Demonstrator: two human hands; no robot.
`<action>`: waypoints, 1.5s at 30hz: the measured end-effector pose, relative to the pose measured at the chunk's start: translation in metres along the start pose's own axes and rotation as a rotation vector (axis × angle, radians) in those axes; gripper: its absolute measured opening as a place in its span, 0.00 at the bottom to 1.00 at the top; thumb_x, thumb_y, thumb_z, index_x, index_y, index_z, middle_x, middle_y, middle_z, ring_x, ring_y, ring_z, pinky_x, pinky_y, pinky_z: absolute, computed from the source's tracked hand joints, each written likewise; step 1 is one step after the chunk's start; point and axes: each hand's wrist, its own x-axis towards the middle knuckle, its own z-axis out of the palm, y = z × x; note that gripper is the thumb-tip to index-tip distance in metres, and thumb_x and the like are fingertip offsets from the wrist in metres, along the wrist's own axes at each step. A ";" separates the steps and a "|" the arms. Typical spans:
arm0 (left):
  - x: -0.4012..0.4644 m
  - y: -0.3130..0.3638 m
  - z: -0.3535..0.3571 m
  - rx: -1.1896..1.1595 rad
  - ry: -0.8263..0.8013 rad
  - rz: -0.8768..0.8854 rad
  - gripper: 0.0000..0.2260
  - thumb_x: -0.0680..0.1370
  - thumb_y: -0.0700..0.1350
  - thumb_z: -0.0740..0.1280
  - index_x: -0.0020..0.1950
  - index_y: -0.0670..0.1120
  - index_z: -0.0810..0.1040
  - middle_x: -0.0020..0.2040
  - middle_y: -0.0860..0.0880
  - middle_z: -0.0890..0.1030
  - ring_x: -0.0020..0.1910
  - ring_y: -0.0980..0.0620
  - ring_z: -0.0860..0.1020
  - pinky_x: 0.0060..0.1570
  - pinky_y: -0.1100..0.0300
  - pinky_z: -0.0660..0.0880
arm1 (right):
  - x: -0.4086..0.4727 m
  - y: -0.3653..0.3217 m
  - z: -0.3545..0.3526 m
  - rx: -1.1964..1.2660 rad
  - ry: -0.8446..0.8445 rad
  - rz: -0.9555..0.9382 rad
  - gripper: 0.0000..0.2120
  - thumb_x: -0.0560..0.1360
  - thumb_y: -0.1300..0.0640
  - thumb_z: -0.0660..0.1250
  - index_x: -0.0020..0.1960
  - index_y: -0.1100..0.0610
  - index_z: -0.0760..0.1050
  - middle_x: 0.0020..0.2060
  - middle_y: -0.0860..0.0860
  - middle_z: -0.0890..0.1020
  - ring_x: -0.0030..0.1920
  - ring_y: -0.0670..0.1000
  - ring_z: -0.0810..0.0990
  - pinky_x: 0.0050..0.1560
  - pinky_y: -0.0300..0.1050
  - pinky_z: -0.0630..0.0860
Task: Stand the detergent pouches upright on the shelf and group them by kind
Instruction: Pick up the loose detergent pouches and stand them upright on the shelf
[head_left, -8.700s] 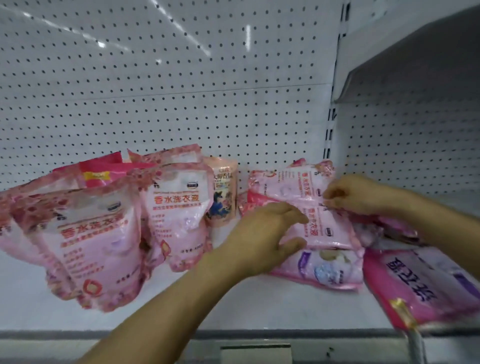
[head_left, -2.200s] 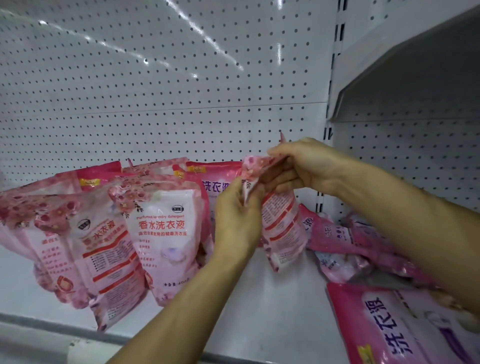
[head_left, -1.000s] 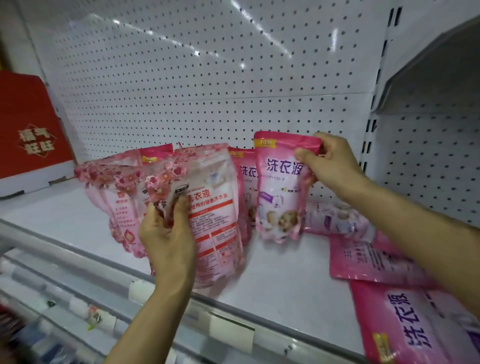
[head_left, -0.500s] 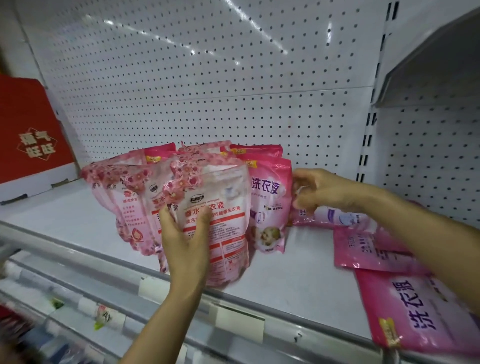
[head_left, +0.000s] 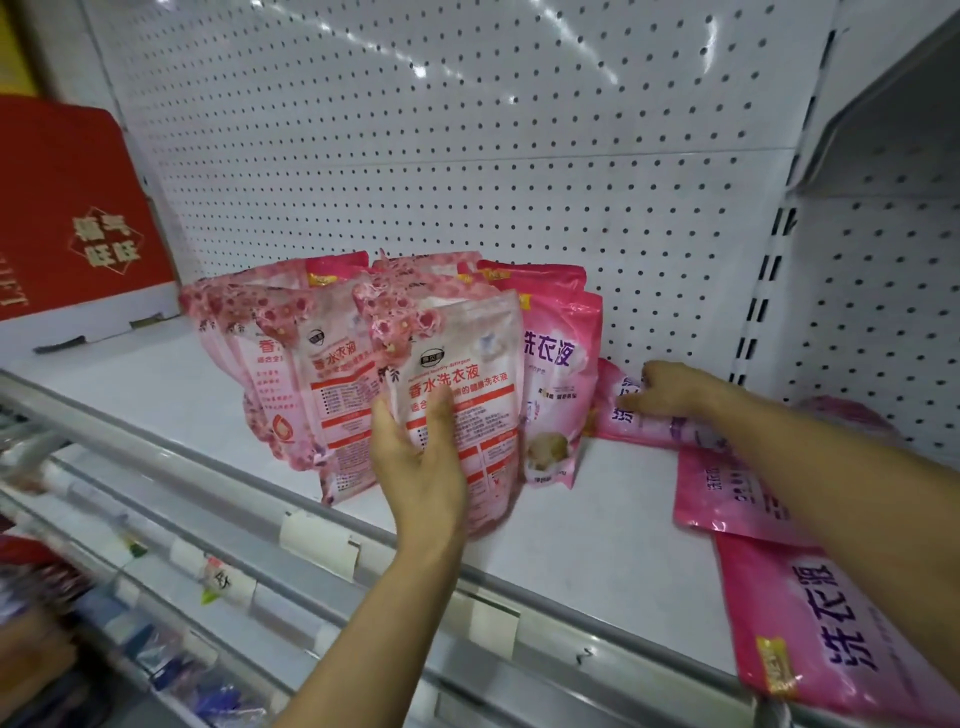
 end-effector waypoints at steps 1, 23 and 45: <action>-0.005 -0.001 0.006 -0.024 -0.022 -0.014 0.10 0.80 0.50 0.66 0.61 0.52 0.76 0.51 0.53 0.84 0.46 0.59 0.84 0.41 0.64 0.82 | 0.003 -0.001 -0.002 0.028 -0.034 -0.004 0.32 0.73 0.41 0.69 0.67 0.62 0.70 0.63 0.58 0.76 0.57 0.57 0.76 0.56 0.48 0.75; -0.007 -0.026 0.085 -0.119 -0.057 -0.057 0.04 0.80 0.49 0.66 0.53 0.52 0.79 0.50 0.51 0.85 0.47 0.54 0.85 0.40 0.61 0.82 | 0.009 -0.002 -0.011 0.547 0.283 0.025 0.07 0.71 0.62 0.71 0.35 0.60 0.79 0.33 0.55 0.81 0.34 0.53 0.78 0.40 0.45 0.77; 0.003 0.009 0.070 0.327 -0.091 0.601 0.32 0.74 0.29 0.67 0.75 0.46 0.60 0.68 0.48 0.67 0.71 0.49 0.66 0.72 0.57 0.65 | -0.062 -0.006 -0.072 1.500 0.612 0.201 0.05 0.74 0.68 0.66 0.47 0.62 0.78 0.28 0.56 0.79 0.21 0.50 0.79 0.29 0.43 0.80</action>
